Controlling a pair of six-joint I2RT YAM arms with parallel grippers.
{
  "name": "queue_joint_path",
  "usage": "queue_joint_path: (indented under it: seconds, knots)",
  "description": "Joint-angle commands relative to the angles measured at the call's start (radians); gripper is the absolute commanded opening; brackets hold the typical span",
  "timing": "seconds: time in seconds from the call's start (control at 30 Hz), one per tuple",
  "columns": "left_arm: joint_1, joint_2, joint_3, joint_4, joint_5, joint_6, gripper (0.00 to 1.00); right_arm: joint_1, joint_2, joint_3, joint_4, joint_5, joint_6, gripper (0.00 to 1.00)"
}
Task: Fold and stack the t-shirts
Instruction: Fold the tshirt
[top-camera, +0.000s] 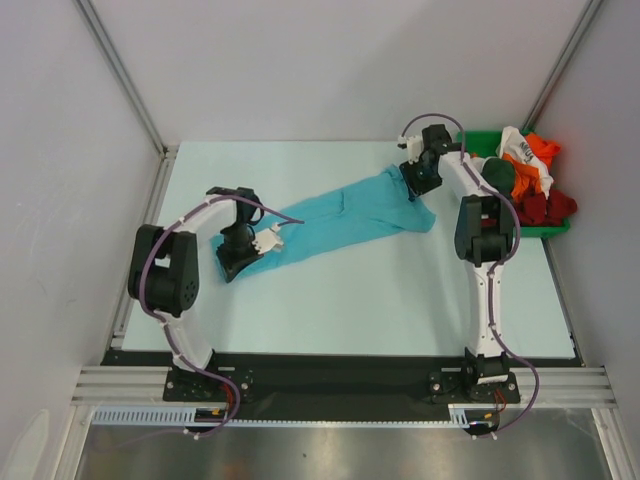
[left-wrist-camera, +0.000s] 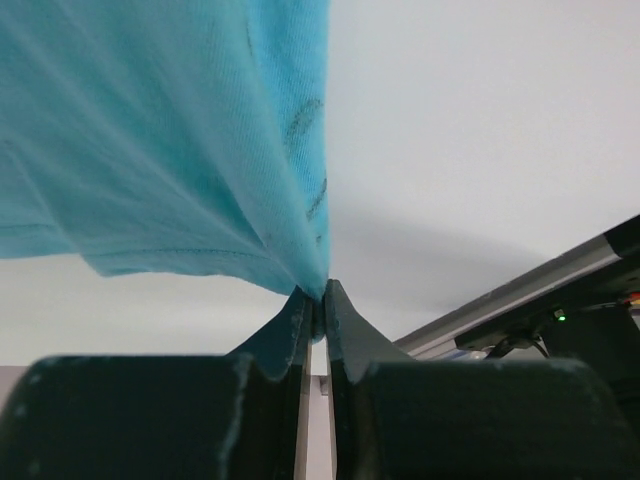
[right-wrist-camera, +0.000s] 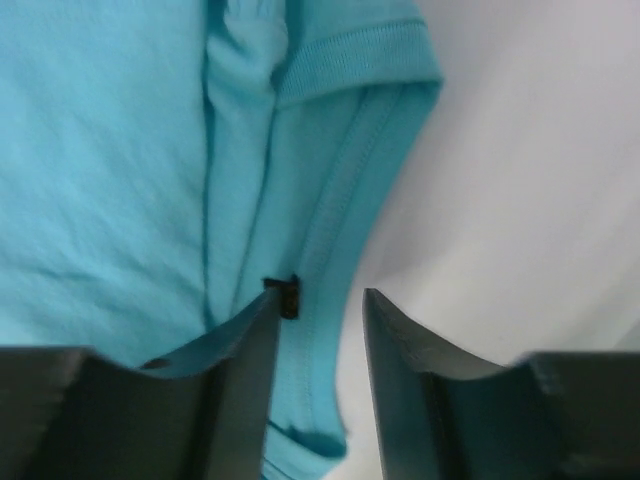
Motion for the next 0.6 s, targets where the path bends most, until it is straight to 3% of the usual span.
queue_joint_path:
  seconds: [0.0,0.07,0.17,0.57]
  knots:
    - [-0.038,-0.061,-0.010,-0.076,0.054,-0.051,0.10,0.019,0.041,0.112,-0.051,-0.017,0.012,0.42]
    - [-0.054,-0.079,-0.018,-0.089,0.068,-0.058,0.10,0.025,0.087,0.173,-0.080,-0.016,0.015,0.19]
    - [-0.083,-0.110,-0.027,-0.110,0.084,-0.080,0.10,0.036,0.122,0.210,-0.063,-0.004,0.023,0.04]
    - [-0.164,-0.203,-0.158,-0.123,0.138,-0.154,0.10,0.062,0.240,0.358,-0.014,0.012,0.026,0.00]
